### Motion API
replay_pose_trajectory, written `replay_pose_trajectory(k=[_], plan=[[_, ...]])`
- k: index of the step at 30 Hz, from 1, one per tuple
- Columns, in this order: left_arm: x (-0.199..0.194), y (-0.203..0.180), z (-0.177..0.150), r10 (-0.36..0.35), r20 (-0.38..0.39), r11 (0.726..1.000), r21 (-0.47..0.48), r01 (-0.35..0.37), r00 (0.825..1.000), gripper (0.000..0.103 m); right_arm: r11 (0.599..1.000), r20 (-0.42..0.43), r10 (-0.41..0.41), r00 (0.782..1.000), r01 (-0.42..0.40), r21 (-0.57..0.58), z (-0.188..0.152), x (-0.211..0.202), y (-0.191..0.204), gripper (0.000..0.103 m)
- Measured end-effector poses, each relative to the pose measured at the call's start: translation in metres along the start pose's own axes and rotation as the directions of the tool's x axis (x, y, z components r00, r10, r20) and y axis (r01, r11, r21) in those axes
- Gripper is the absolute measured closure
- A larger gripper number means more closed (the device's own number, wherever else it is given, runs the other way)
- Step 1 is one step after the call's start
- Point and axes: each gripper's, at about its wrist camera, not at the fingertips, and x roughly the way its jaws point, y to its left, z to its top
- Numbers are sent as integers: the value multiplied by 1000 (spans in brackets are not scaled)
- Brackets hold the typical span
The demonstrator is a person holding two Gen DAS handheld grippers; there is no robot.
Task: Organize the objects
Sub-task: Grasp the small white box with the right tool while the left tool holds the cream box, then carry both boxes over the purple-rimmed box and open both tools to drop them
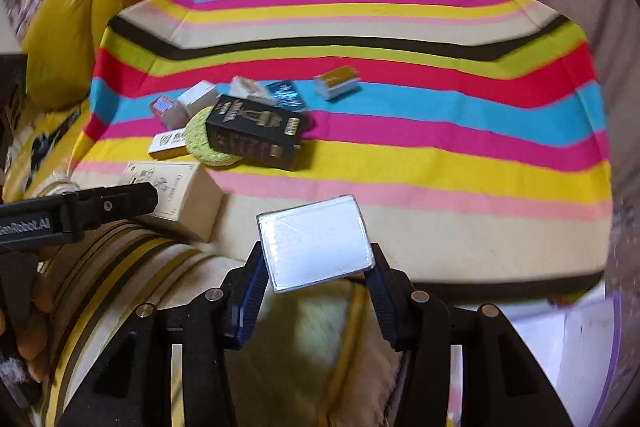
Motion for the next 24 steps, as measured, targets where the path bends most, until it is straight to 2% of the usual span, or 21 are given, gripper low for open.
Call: replay_pose_trajectory(k=[3, 6, 8, 9, 12, 14, 16, 17, 21, 24], plan=[[-2, -5, -3, -1, -1, 1000, 22, 1, 1000, 14, 998, 13, -41, 999, 40, 42, -11, -14, -11, 54], [-1, -5, -2, -8, -5, 1000, 31, 8, 1000, 14, 995, 30, -69, 997, 66, 77, -23, -29, -20, 54], [-2, -7, -1, -28, -5, 999, 36, 28, 1000, 6, 992, 41, -76, 996, 72, 101, -29, -37, -26, 54], [-2, -7, -1, -19, -1, 999, 35, 19, 1000, 0, 990, 48, -82, 995, 76, 115, -33, -43, -28, 54], [3, -12, 6, 46, -24, 997, 60, -44, 999, 0, 982, 66, -129, 989, 118, 150, -42, -56, -37, 54], [9, -14, 9, 95, -34, 993, 71, -93, 995, 0, 967, 71, -189, 979, 173, 185, -49, -65, -46, 54], [22, -15, 12, 142, -79, 987, 88, -135, 987, 0, 955, 74, -222, 972, 202, 216, -56, -73, -54, 54], [24, -17, 13, 171, -77, 981, 109, -162, 982, 0, 948, 73, -244, 967, 222, 228, -59, -76, -59, 54], [30, -25, 15, 208, -78, 969, 149, -195, 975, 0, 930, 60, -286, 956, 262, 258, -71, -83, -71, 54], [27, -15, 16, 175, -85, 982, 87, -168, 981, 0, 926, 50, -282, 958, 258, 275, -78, -82, -75, 54]])
